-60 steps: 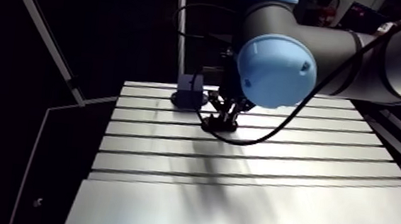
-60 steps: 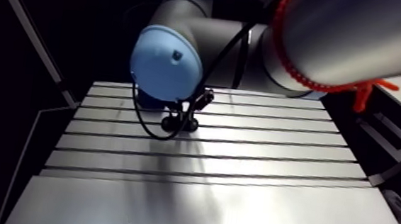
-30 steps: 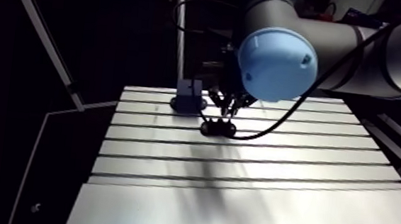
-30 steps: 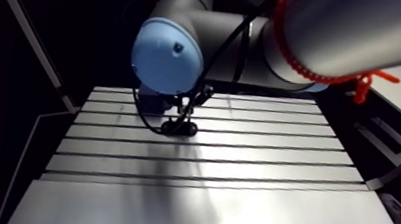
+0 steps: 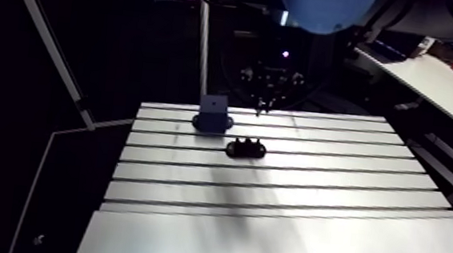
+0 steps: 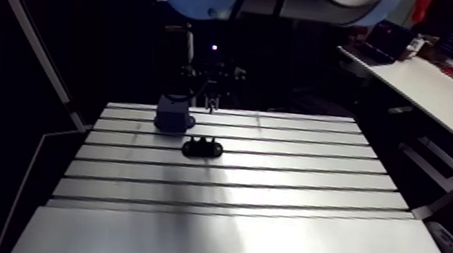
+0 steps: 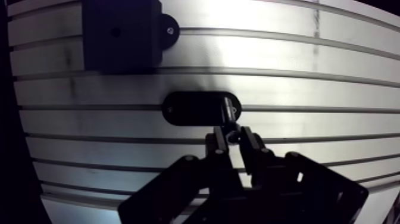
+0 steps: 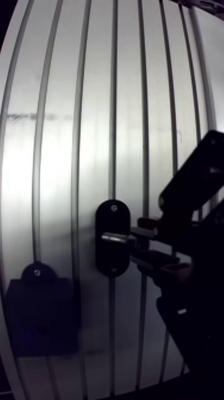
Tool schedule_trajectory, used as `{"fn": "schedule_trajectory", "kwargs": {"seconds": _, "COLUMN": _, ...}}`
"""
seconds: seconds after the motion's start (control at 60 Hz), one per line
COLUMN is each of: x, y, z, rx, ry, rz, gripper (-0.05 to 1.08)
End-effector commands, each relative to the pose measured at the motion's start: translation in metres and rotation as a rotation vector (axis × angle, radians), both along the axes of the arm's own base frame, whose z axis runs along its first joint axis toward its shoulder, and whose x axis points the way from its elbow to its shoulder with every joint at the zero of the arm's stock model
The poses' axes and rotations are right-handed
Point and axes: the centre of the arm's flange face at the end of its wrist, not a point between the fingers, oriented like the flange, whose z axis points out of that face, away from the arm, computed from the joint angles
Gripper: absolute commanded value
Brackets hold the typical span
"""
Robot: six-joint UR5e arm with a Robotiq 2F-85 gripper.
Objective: Pick up the M10 bolt and insert it into the hole until fully seated.
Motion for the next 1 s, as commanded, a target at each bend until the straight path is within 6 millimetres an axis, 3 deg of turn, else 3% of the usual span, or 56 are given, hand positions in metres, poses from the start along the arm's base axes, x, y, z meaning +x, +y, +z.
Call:
{"fn": "schedule_trajectory", "kwargs": {"seconds": 0.017, "x": -0.022, "y": -0.001, "z": 0.044, "rx": -0.006, "ry": -0.043, "rz": -0.037, "gripper": 1.08}}
{"fn": "schedule_trajectory", "kwargs": {"seconds": 0.117, "x": -0.033, "y": -0.005, "z": 0.05, "rx": -0.013, "ry": -0.09, "rz": -0.03, "gripper": 1.08}}
{"fn": "schedule_trajectory", "kwargs": {"seconds": 0.45, "x": -0.072, "y": -0.046, "z": 0.061, "rx": -0.01, "ry": -0.195, "rz": 0.011, "gripper": 1.08}}
{"fn": "schedule_trajectory", "kwargs": {"seconds": 0.6, "x": -0.081, "y": -0.049, "z": 0.065, "rx": -0.009, "ry": -0.201, "rz": 0.017, "gripper": 1.08}}
{"fn": "schedule_trajectory", "kwargs": {"seconds": 0.767, "x": -0.095, "y": -0.069, "z": 0.053, "rx": -0.007, "ry": -0.22, "rz": 0.047, "gripper": 1.08}}
{"fn": "schedule_trajectory", "kwargs": {"seconds": 1.0, "x": -0.11, "y": -0.08, "z": 0.033, "rx": -0.018, "ry": -0.264, "rz": 0.058, "gripper": 1.07}}
